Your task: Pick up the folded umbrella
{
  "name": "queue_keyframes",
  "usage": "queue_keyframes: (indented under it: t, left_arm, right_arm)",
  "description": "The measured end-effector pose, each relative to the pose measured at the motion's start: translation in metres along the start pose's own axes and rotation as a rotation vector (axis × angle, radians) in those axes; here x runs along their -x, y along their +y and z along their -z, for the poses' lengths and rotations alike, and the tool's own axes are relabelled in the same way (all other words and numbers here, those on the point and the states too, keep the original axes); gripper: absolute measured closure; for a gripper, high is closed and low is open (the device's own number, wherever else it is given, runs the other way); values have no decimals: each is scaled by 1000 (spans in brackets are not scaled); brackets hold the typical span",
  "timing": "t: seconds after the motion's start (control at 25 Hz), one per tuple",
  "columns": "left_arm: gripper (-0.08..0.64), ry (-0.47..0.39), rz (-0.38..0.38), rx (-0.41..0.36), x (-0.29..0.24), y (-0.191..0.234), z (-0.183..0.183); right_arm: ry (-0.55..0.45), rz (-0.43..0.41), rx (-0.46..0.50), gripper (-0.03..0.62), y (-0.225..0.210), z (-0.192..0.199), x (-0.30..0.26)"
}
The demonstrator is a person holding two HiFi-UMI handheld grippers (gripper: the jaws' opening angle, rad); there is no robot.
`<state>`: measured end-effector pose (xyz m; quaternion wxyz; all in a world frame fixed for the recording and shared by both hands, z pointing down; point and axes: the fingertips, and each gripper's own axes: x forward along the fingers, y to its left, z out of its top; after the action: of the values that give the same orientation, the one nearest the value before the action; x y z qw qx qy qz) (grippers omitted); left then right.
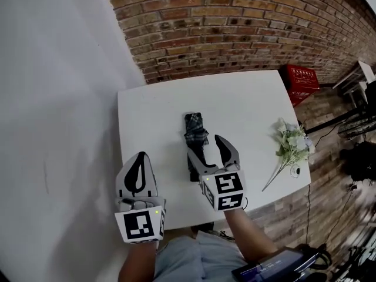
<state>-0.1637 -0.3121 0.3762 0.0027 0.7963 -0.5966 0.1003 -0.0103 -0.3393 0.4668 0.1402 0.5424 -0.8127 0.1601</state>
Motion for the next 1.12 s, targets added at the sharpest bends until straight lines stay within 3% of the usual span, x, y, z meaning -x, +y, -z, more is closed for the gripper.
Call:
queue_keyframes:
  t: [0.52,0.8,1.12]
  left_arm:
    - [554,118,10,62,-38,17,64]
    - [554,153,1,81,-44,29,82]
    - [554,161,-3,99,-46,39,91]
  right_arm:
    - [204,5,-98,196,-10,72,-59]
    - [293,19,-149,186,-11,97,-72]
    - [372,41,-129,187,-9,116,-81]
